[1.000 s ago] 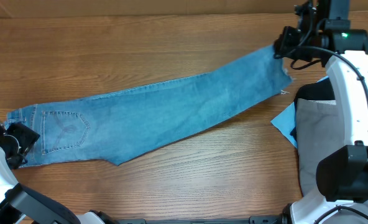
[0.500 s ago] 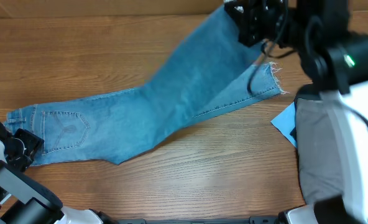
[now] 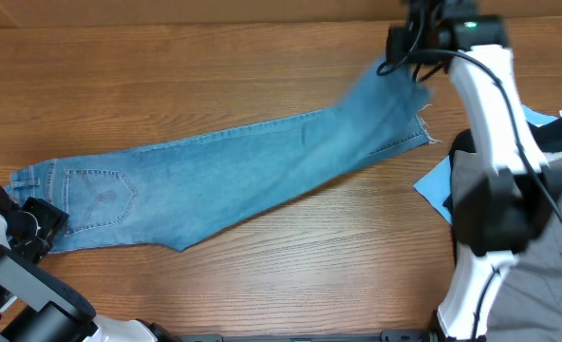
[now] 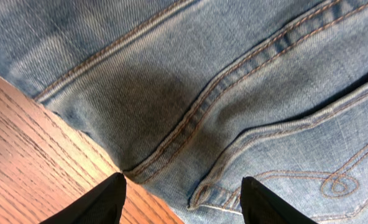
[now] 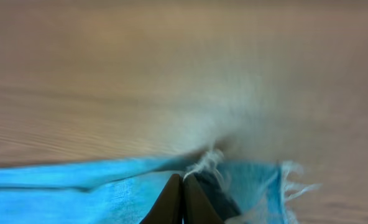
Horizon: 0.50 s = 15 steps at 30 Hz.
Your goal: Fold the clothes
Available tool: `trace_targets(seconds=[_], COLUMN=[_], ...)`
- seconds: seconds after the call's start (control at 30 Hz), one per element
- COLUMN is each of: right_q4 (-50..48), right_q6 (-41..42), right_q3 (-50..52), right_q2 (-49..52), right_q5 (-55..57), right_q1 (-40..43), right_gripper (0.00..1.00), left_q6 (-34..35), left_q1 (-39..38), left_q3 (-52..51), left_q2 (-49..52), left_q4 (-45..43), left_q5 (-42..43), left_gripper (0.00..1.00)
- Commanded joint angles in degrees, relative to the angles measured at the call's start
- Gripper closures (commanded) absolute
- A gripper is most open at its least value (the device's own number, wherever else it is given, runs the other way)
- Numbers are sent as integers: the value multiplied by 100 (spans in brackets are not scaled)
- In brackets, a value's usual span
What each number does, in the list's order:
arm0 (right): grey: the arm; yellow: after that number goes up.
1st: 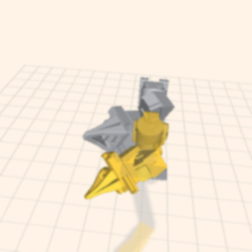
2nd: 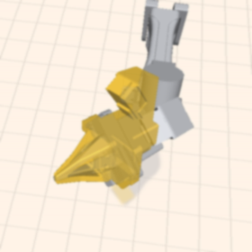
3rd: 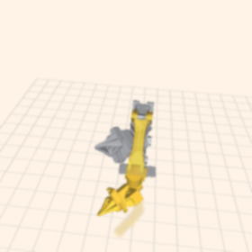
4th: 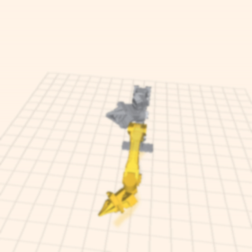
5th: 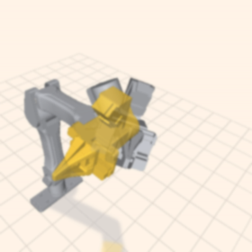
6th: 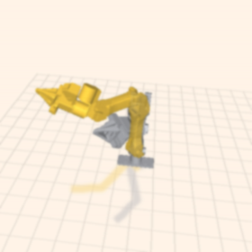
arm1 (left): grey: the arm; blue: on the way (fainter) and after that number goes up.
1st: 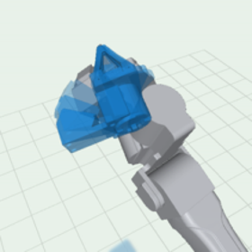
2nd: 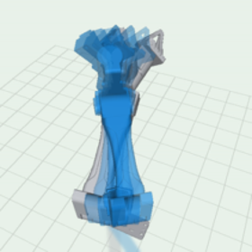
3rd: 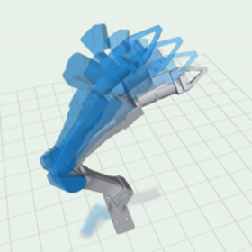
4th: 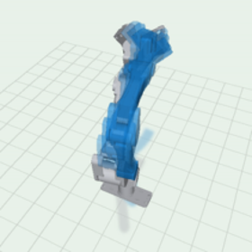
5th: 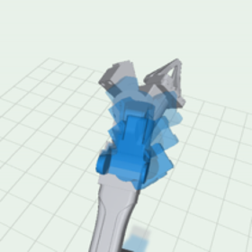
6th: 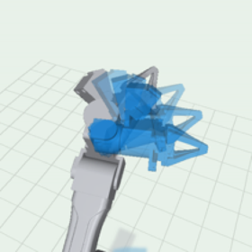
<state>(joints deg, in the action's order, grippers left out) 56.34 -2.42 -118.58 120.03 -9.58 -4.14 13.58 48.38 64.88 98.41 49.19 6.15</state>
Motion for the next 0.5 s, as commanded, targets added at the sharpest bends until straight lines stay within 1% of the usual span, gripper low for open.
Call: trace_targets(seconds=[0.0, 0.13, 0.2, 0.23, 0.27, 0.3, 0.33, 0.4, 0.47], right_q4=[151, 282, 295, 293, 273, 247, 221, 216, 264], right_q6=[120, 199, 199, 199, 199, 201, 201, 201, 201], right_q3=[9, 11, 13, 13, 13, 13, 13, 13, 15], right_q2=[807, 1263, 1331, 1331, 1331, 1331, 1331, 1340, 1355], right_q5=[57, 35, 50, 59, 57, 57, 57, 55, 46], right_q1=[293, 466, 538, 573, 616, 669, 730, 826, 962], right_gripper=[96, 96, 94, 84, 65, 41, 27, 25, 29], left_q6=[55, 55, 55, 55, 55, 55, 55, 55, 46], left_q1=[13, 13, 13, 13, 13, 13, 13, 13, 13], left_q3=[74, 74, 74, 74, 74, 74, 74, 74, 74], left_q2=[26, 24, 24, 26, 24, 24, 24, 26, 26], left_q4=[33, 35, 33, 31, 31, 31, 31, 31, 31], left_q5=[-33, -33, -33, -33, -33, -33, -33, -33, -33], left_gripper=[38, 37, 36, 36, 36, 36, 36, 35, 35])
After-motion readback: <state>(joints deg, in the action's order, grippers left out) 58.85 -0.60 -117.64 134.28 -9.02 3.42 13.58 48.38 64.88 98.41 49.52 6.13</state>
